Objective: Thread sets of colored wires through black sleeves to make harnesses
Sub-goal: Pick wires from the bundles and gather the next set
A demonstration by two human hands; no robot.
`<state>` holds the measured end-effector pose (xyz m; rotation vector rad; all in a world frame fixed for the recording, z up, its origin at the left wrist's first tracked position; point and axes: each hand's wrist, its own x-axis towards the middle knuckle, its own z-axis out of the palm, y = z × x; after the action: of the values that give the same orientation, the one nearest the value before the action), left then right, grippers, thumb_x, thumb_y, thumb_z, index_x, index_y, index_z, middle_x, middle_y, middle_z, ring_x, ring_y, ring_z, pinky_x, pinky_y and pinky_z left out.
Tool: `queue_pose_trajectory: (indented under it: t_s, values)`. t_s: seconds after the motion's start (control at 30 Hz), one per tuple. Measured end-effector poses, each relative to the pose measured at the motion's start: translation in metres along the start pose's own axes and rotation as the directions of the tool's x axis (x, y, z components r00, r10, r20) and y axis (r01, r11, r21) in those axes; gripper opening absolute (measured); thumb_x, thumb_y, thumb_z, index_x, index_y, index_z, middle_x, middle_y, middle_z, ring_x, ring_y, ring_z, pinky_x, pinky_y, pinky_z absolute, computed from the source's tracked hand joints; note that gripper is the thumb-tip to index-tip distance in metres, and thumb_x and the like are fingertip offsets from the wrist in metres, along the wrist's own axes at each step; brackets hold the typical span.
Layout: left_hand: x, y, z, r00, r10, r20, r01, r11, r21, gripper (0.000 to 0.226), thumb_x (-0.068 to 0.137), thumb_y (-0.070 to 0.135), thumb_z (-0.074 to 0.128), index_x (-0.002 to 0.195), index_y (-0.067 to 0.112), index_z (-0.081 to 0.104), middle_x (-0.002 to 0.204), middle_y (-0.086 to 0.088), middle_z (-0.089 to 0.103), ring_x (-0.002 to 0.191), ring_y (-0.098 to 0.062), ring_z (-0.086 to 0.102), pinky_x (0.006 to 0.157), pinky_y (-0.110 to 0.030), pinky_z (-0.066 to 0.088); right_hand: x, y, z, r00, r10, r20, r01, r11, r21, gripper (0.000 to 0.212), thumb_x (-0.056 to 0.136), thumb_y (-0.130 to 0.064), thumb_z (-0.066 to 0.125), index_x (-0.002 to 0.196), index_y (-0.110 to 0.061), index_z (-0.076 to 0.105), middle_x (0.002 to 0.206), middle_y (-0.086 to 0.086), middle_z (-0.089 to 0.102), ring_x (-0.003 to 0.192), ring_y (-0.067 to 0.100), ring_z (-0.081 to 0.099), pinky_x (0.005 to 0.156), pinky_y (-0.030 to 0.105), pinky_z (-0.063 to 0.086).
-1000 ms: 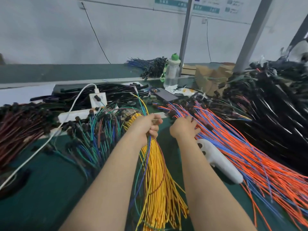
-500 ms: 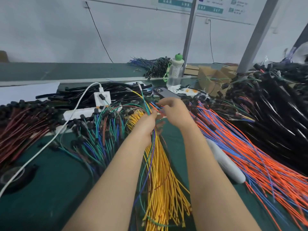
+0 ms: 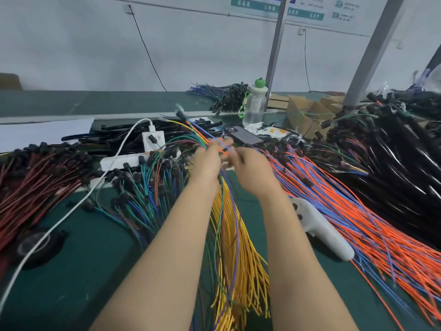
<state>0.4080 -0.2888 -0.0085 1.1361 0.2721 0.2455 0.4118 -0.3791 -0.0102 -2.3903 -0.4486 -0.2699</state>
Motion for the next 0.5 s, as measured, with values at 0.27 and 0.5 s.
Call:
queue_pose_trajectory:
  t_s: [0.27, 0.5]
  values:
    - [-0.011, 0.052, -0.039, 0.998, 0.052, 0.024, -0.048, 0.991, -0.126, 0.035, 0.104, 0.027, 0.03, 0.076, 0.015, 0.046, 0.058, 0.002, 0.069, 0.053, -0.009, 0.066, 0.058, -0.025, 0.051, -0.01, -0.042, -0.017, 0.954, -0.085, 0.288, 0.0, 0.958, 0.286, 0.031, 0.102, -0.024, 0.042, 0.075, -0.014, 0.055, 0.056, -0.002, 0.048, 0.048, 0.014, 0.047, 0.053, 0.029, 0.041]
    - [-0.041, 0.092, -0.068, 0.936, 0.349, 0.035, -0.334, 0.857, 0.393, 0.037, 0.102, 0.025, 0.037, 0.069, 0.016, 0.05, 0.061, -0.002, 0.054, 0.064, -0.021, 0.052, 0.067, -0.03, 0.041, -0.03, -0.11, 0.0, 0.964, -0.25, 0.095, 0.182, 0.874, 0.451, 0.038, 0.102, -0.017, 0.042, 0.074, -0.011, 0.067, 0.095, -0.007, 0.058, 0.066, -0.009, 0.051, 0.073, 0.01, 0.04]
